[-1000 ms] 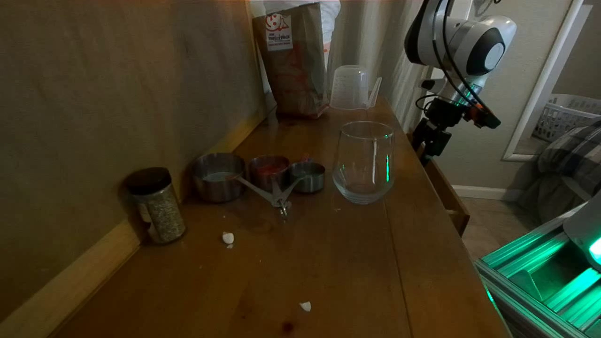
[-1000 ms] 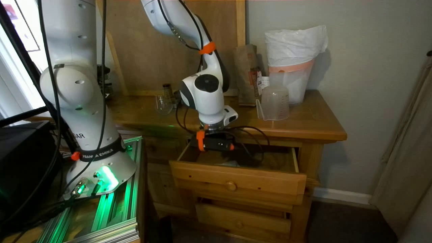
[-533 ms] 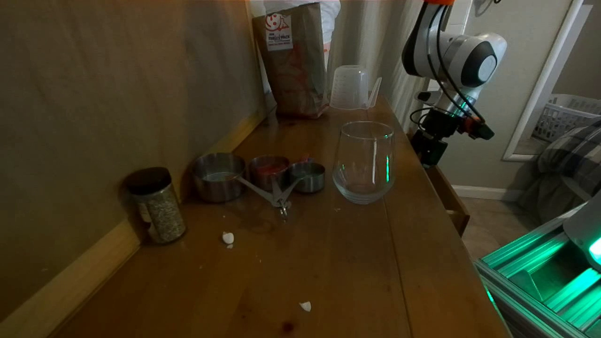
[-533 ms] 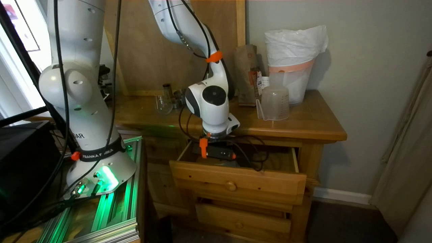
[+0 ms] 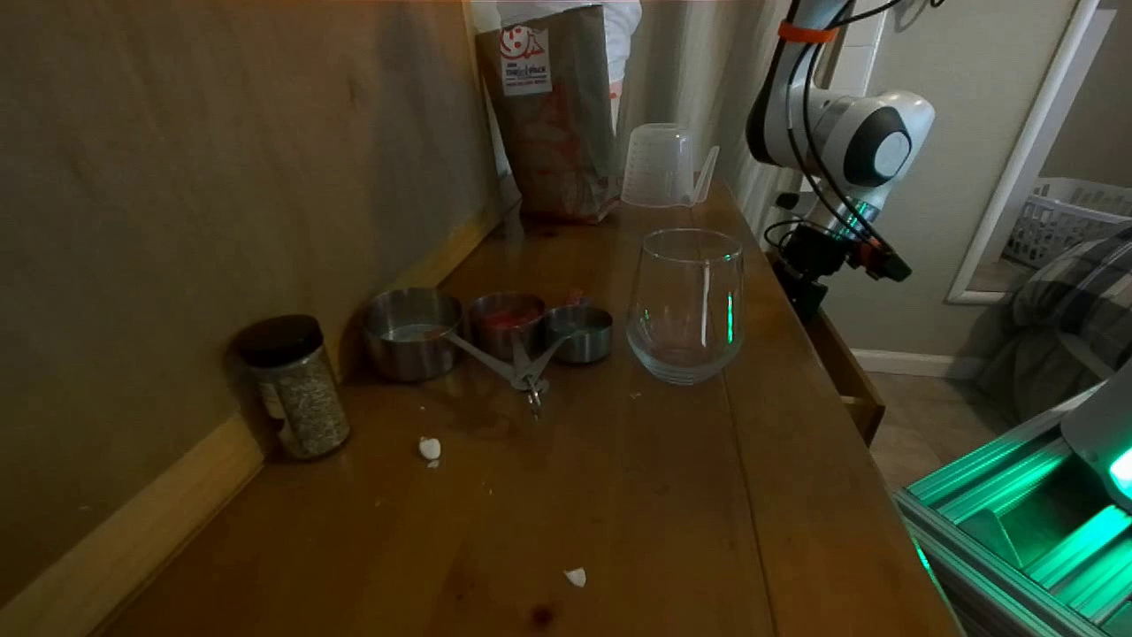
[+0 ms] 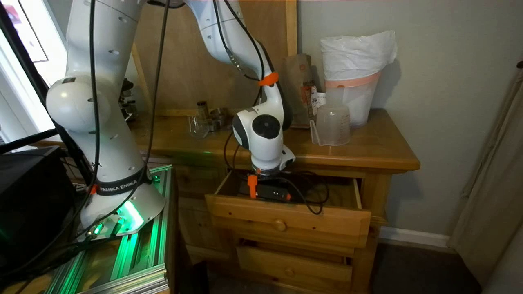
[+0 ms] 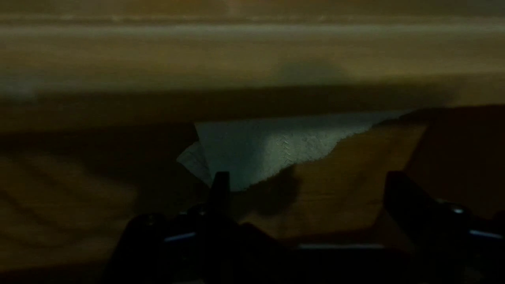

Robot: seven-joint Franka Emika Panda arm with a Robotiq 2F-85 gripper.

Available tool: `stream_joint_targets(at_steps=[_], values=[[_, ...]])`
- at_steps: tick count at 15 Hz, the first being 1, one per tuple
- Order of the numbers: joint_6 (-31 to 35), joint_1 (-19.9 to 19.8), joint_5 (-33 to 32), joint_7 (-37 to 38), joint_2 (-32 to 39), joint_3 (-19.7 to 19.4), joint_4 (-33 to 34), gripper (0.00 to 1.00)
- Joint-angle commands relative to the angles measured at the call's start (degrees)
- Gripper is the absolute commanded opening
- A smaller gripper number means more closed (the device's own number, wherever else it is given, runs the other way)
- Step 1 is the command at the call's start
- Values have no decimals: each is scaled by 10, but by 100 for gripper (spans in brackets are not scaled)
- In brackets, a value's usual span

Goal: Open the topmost drawer on the right then hang the towel on the drawer.

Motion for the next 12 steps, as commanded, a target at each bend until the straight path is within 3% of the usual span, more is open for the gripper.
stream_joint_targets(at_steps=[1,12], values=[[-9,-10,36,-28,35,11,30,100],[-21,-11,69,-41,109,15,87,100]])
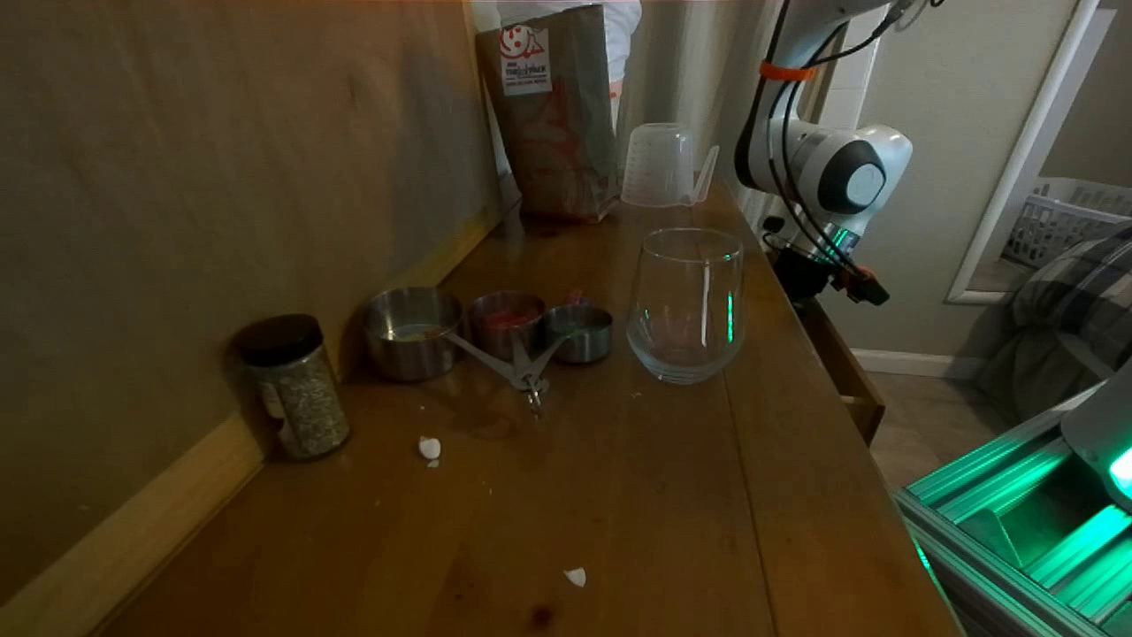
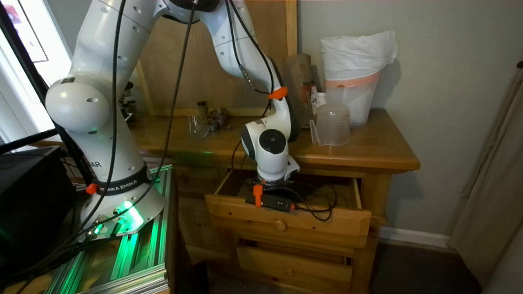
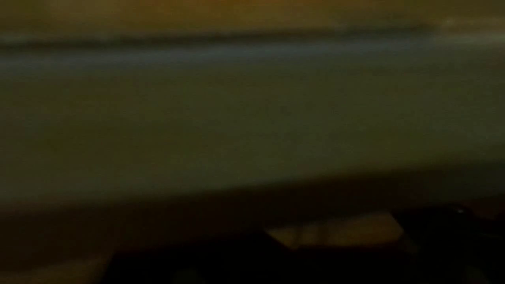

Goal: Open the topmost drawer on the right then hang the towel on the drawer.

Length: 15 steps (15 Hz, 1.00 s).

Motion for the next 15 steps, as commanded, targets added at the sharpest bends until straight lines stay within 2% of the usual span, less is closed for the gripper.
stream_joint_targets(at_steps=[1,8,15], values=[[2,-3,19,-12,31,8,24,100],[16,7,15,3,49,11,33,100],[60,16,34,13,64,17,42,100]])
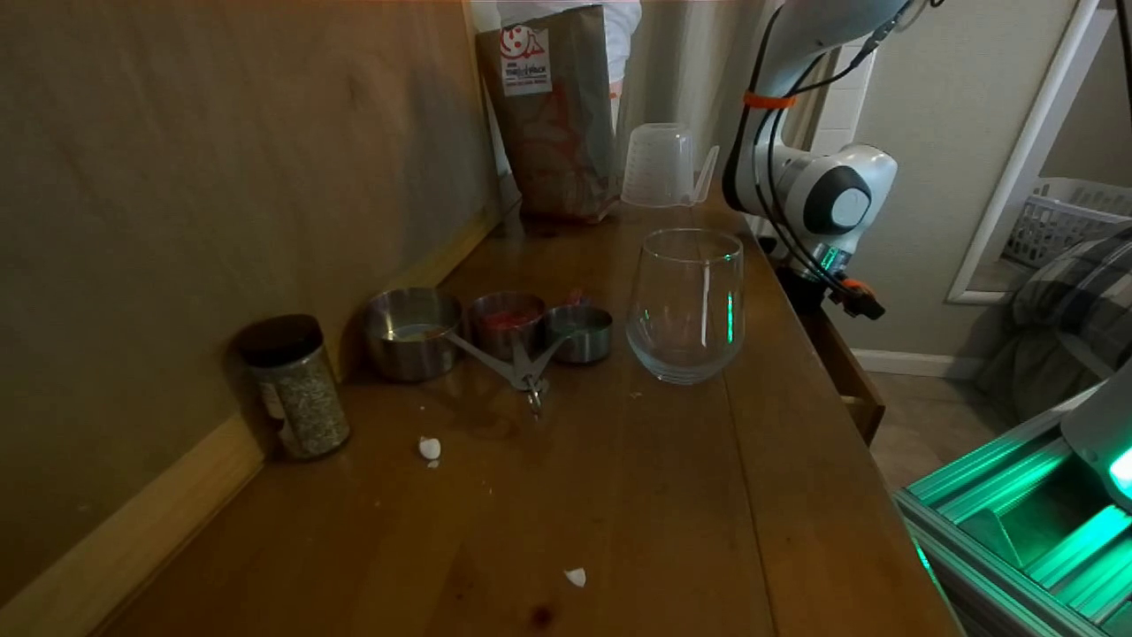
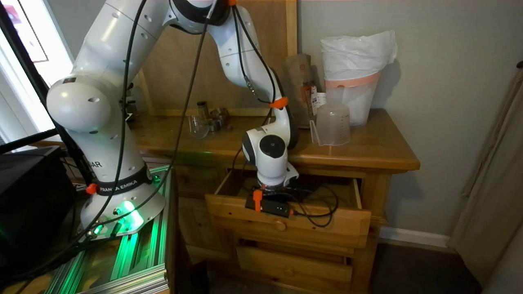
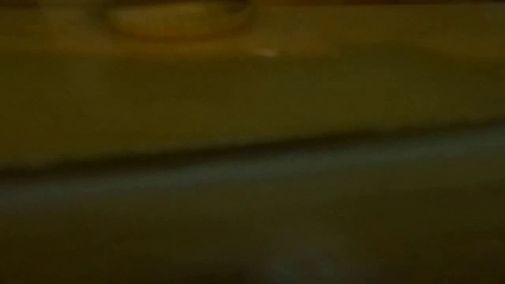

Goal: Open the topmost drawer on the right then hang the towel on the drawer.

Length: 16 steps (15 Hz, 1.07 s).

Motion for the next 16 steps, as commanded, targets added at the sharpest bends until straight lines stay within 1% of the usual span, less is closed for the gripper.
stream_joint_targets(at_steps=[1,16], values=[[20,7,17,10,17,6,16,100],[60,13,6,40,53,4,45,100]])
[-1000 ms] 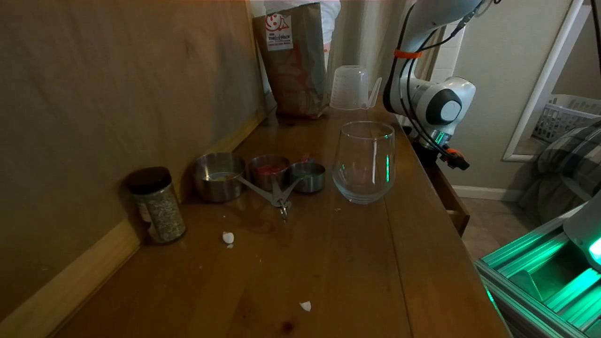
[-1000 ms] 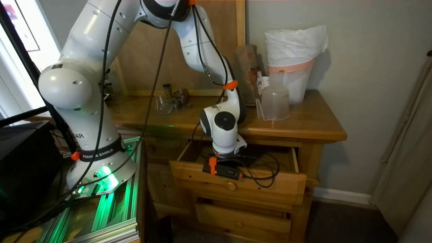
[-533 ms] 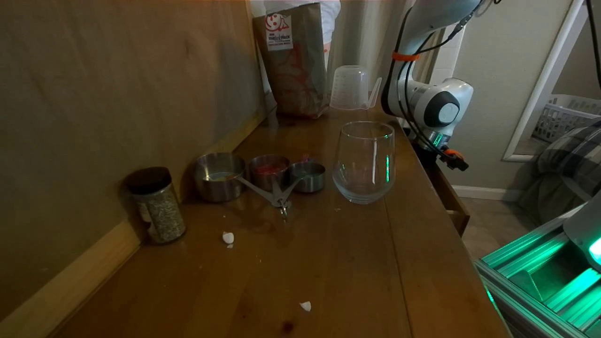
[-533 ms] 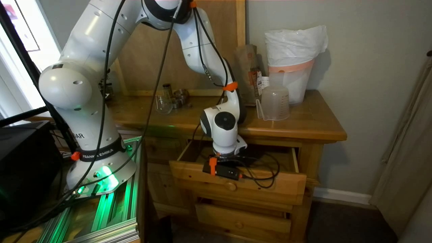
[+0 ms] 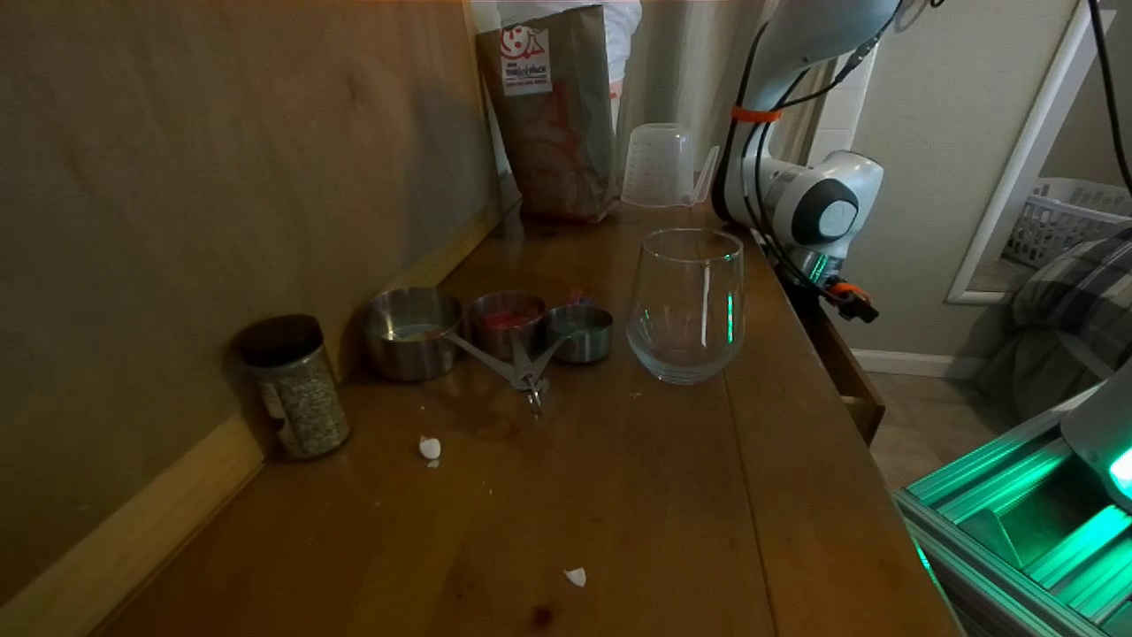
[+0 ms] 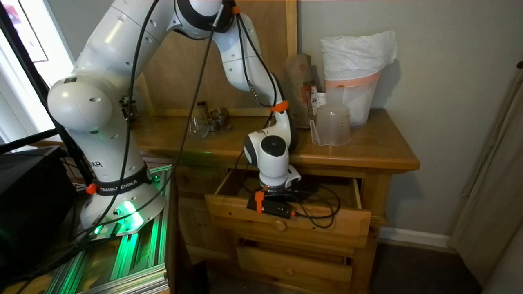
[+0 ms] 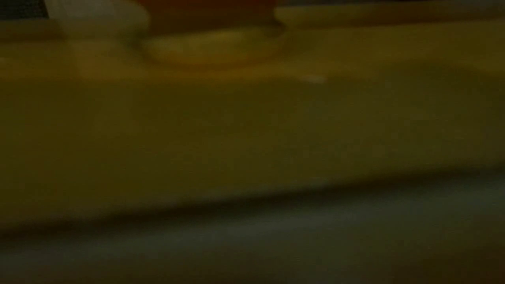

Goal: Open the topmost drawer on the right then hang the towel on the drawer.

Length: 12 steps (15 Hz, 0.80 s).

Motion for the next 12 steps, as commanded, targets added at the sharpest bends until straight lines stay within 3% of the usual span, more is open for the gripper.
stream_joint_targets(at_steps=[1,3,12], values=[[15,3,3,12,27,-1,21,100],[14,4,-3,16,28,-1,22,74],[18,6,-9,23,25,-4,20,9]])
